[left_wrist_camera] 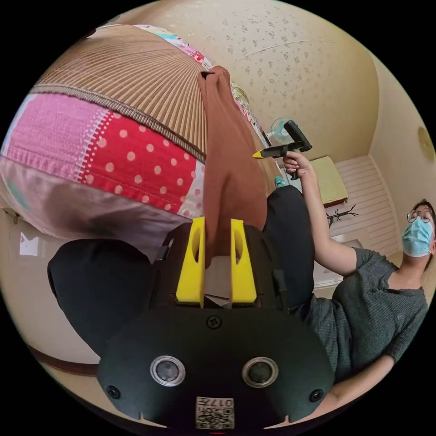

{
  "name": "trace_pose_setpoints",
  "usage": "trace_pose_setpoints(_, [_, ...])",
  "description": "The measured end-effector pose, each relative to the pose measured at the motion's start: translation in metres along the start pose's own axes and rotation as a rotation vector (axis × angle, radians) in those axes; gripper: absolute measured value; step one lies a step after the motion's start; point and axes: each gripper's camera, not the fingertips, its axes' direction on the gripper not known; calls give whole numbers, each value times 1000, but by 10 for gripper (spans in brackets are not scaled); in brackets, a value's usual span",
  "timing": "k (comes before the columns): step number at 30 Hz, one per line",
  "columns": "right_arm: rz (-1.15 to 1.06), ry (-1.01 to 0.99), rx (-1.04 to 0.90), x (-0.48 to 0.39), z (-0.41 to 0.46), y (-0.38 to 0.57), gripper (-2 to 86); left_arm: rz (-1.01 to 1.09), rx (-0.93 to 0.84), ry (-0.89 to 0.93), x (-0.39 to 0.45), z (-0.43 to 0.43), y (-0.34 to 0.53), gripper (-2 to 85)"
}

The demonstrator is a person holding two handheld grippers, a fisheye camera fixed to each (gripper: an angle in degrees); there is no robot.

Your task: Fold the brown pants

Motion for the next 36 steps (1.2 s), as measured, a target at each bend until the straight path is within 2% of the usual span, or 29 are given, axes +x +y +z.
trace_pose_setpoints(2, [-3,0,-5,-1,3,2,20,-29,26,42,-6,-8,5,97])
trace_pose_setpoints(7, [-5,3,-8,-5,11,15,19,1,-2,15,-3,-19,4,94])
trace_pose_setpoints(10, [-14,-1,1,-7,12,27,16,24,-60,-17,-1,-35,5,33])
trace_pose_setpoints(12, [0,-13,30,-6,3,43,13,60,-66,87,1,-62,7,18])
trace_pose_setpoints(14, [36,14,124,-5,-21,68,9,65,-29,178,0,-87,10,9])
trace_pose_setpoints(17, [122,52,382,1,-64,112,6,91,28,335,0,-122,14,0])
trace_pose_setpoints(19, [49,-6,576,-7,-76,136,6,102,35,431,0,-136,15,-2])
trace_pose_setpoints(21, [-91,-117,612,-25,-66,132,6,103,60,566,-4,-152,20,-3])
trace_pose_setpoints(23, [-237,-203,578,-54,-45,115,6,91,111,673,-11,-167,28,-3])
trace_pose_setpoints(25, [-372,-194,417,-104,-7,85,5,57,204,776,-25,-185,40,-3])
trace_pose_setpoints(26, [-397,-163,363,-119,6,78,5,26,281,839,-36,-198,50,-3])
trace_pose_setpoints(28, [-504,45,105,-188,77,63,5,-10,395,915,-49,-217,65,-2])
trace_pose_setpoints(29, [-534,115,39,-207,99,63,5,-25,462,942,-54,-230,73,-1])
trace_pose_setpoints(31, [-693,329,20,-283,156,85,5,-33,534,926,-53,-253,81,-1])
trace_pose_setpoints(33, [-798,408,54,-333,183,106,5,-40,701,968,-48,-285,87,0])
trace_pose_setpoints(34, [-853,412,83,-358,197,118,4,-50,750,977,-46,-293,87,1])
trace_pose_setpoints(36, [-928,364,85,-386,207,129,4,-143,956,939,-38,-316,82,3])
